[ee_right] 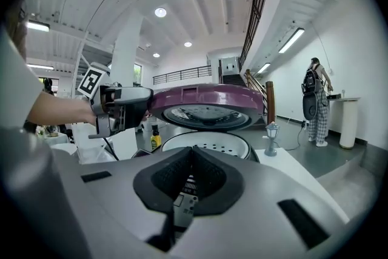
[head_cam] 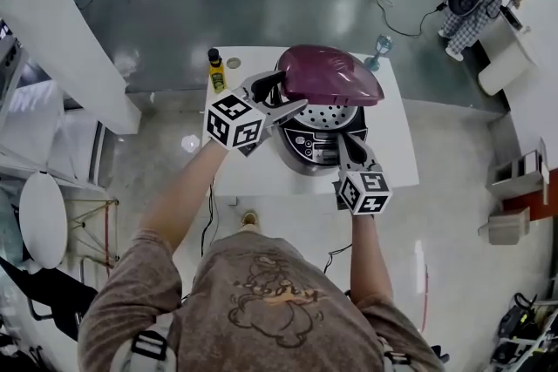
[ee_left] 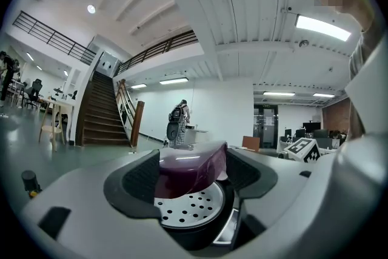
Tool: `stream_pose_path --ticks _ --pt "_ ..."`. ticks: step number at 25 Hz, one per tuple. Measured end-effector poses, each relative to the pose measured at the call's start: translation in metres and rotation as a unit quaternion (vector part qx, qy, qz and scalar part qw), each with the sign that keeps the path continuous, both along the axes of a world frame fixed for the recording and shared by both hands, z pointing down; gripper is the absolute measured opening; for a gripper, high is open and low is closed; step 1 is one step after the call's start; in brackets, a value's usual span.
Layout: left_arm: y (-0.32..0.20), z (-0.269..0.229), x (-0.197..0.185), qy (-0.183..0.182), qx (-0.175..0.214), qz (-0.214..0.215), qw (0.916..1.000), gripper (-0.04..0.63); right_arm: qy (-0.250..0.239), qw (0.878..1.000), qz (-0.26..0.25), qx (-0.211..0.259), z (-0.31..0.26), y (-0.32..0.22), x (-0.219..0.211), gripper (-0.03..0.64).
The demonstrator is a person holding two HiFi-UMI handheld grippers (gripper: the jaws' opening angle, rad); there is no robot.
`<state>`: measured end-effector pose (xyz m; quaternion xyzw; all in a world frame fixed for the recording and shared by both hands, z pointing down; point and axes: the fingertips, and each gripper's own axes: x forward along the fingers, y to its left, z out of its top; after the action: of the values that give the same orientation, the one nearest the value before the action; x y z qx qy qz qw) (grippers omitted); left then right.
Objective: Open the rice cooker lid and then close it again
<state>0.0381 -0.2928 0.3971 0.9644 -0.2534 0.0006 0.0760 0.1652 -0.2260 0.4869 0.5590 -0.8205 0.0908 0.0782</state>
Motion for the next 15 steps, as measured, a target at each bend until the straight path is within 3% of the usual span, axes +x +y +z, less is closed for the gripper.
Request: stream_pose_path --ticks 15 --pt "0.013 0.026 0.001 -0.012 -0.019 -0.003 0.9998 0.342 -0.009 1.0 0.012 -0.009 -0.004 0.004 0.009 0.005"
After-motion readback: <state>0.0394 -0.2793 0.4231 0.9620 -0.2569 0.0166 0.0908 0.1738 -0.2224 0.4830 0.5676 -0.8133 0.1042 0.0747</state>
